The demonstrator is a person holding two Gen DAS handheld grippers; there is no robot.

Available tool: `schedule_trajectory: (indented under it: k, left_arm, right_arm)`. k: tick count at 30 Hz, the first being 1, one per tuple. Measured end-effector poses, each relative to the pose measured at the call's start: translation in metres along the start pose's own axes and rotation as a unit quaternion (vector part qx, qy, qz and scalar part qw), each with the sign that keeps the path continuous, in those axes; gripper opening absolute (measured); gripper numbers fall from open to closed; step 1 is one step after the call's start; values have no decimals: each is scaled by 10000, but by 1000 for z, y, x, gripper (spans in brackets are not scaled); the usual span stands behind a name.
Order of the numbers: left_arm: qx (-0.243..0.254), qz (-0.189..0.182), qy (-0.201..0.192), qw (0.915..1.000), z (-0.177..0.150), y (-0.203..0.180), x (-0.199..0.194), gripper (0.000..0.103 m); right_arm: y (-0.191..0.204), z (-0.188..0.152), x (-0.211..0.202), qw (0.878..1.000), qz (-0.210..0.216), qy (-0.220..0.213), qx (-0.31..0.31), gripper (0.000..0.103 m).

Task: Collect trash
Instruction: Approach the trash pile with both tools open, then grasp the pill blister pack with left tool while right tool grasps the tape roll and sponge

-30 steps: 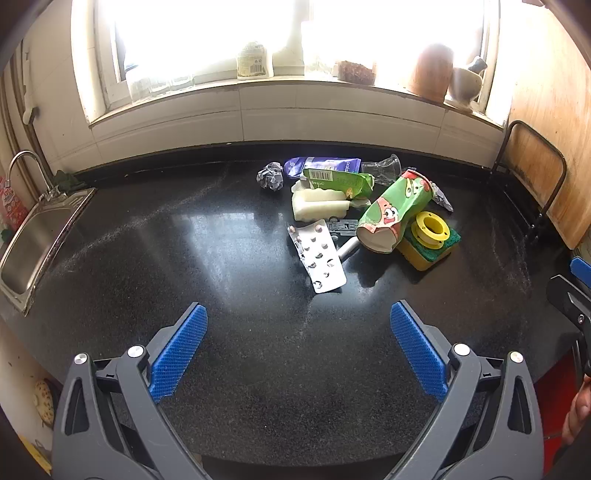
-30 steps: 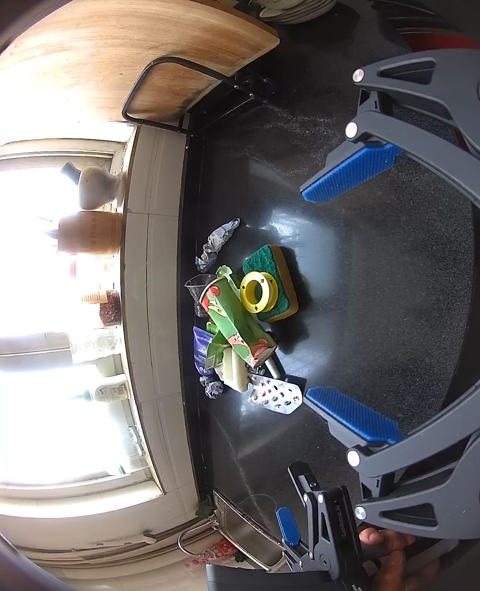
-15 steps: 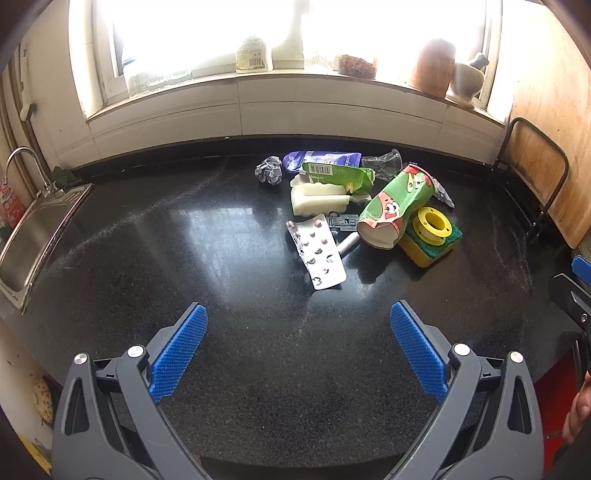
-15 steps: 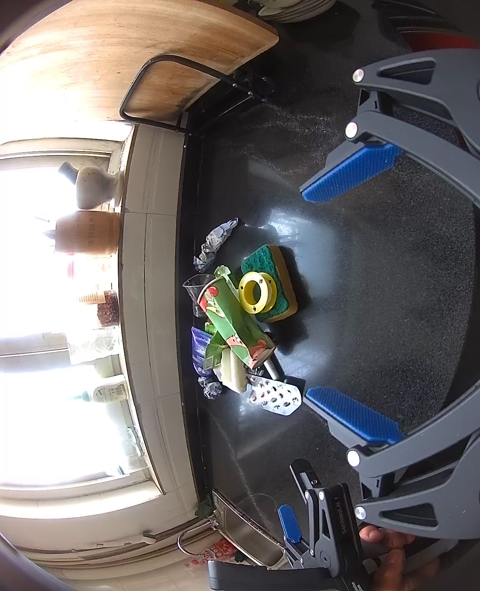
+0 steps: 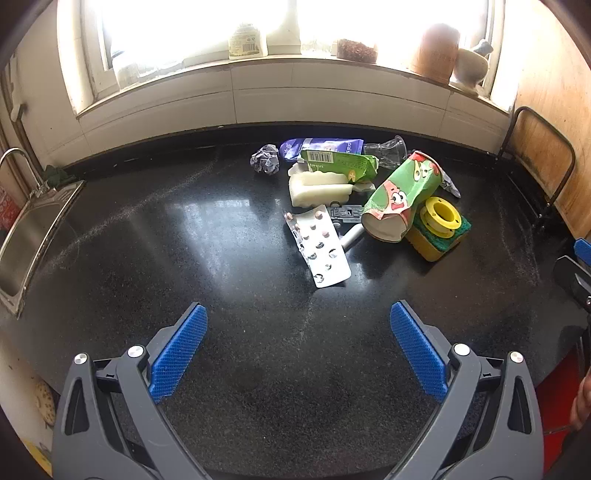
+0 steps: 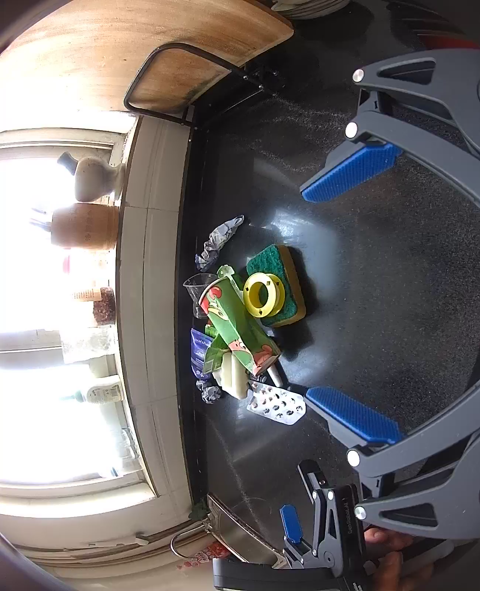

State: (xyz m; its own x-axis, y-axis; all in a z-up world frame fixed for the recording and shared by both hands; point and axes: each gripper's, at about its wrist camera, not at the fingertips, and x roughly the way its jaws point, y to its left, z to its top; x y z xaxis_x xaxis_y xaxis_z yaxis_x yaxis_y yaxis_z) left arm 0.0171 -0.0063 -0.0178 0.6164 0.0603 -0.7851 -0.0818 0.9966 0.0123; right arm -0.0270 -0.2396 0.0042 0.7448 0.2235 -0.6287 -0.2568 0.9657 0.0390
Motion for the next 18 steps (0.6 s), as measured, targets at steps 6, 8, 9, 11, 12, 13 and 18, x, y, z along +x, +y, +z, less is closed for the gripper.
schedule_trajectory:
  k: [6,8,9,11,12,13,18]
  left_arm:
    - [-109,4,156,9998,7,2,16,97]
    - [-80,33,152,9998,8,1,20,97]
    - [-61,35,157,9999,8,0,23,97]
    - [-59,28,181,9998,10,0,27,97]
    - [-62,11,192,9998,11,0,30,97]
    - [-66,1,204,9998,12,1,32,97]
    - [-69,-8,210,9998,17,1,39,97]
  right_arm:
    - [-2,6,14,10000,37,37,-6,97]
    - [-4,7,19,10000,34,64,-5,97]
    - [-5,8,22,10000,30,80,-4,97]
    - [-7,10,27,9999,21,114,2,97]
    - [-7,11,30,9999,24,127,5,97]
    - [-7,12,32,9999,25,145,7,97]
    - [-7,17,45,9998,33,214,-34,97]
